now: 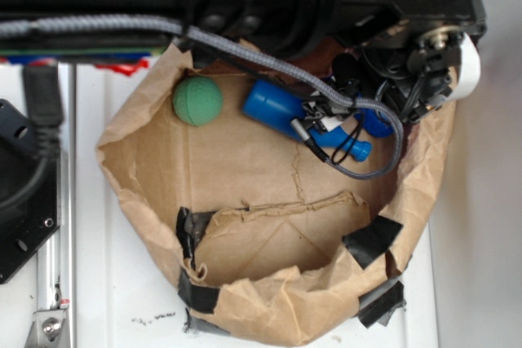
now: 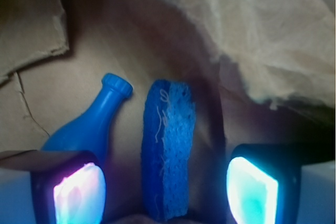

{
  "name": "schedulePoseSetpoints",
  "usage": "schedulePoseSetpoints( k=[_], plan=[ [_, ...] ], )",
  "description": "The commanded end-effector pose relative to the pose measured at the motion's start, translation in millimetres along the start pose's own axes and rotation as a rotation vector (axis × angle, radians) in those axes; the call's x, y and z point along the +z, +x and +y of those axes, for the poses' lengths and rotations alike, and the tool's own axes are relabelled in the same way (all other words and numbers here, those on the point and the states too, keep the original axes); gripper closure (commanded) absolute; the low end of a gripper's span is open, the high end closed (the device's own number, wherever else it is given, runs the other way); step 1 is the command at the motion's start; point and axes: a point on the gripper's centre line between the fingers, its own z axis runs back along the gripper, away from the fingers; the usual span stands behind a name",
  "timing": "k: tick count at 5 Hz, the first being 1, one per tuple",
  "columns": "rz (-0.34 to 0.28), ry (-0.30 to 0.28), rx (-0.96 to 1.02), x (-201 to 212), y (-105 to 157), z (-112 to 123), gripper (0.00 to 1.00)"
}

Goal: Grab the blue sponge.

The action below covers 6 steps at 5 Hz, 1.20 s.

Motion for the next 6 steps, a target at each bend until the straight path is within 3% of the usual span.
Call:
schedulePoseSetpoints(
  k=[1, 2, 3, 6],
  plan=[
    [0.022, 0.042, -0.078, -3.4, 15.5, -0.9, 0.00],
    [0.032, 0.000, -0.135, -11.5, 16.4, -16.6, 0.28],
    [0.018, -0.013, -0.158, -11.6, 13.8, -24.0, 1.00],
    [0.004, 0.011, -0.160, -7.7, 14.2, -23.5, 1.00]
  ],
)
